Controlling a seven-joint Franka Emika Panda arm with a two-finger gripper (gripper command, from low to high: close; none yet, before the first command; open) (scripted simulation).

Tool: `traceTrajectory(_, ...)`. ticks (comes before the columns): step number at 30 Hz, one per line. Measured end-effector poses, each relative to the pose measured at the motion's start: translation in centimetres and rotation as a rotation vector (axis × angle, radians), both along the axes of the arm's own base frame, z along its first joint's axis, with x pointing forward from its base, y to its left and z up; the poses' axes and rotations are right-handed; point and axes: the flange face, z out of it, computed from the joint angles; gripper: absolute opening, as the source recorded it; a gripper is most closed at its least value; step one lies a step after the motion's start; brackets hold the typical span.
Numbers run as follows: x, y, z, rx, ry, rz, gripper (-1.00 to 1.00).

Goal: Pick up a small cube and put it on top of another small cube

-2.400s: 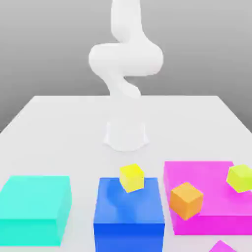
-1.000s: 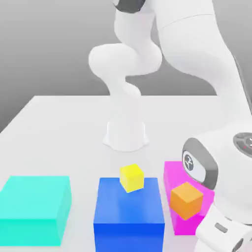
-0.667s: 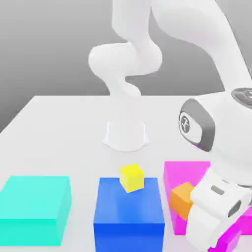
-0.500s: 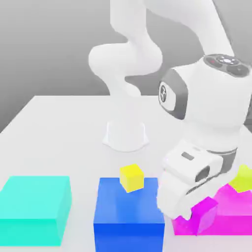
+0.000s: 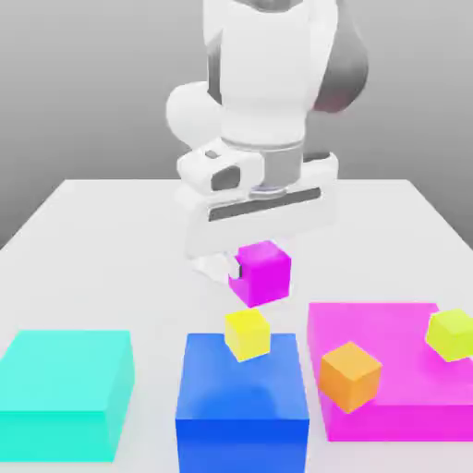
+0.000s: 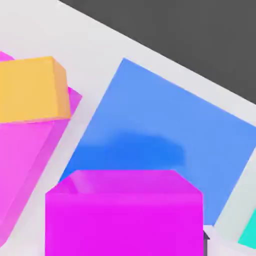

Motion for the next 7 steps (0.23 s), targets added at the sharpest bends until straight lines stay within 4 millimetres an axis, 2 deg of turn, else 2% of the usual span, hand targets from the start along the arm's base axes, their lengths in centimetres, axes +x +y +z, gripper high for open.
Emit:
traceTrajectory(3, -0.2, -0.1, -3.4, 0.001, 0.0, -0.003, -1.0)
traceTrajectory(4, -0.3, -0.2, -4.5, 0.0, 0.0, -0.003, 1.0)
traceTrajectory(7, -0.3, -0.2, -4.5, 0.0, 0.0, -0.003, 1.0)
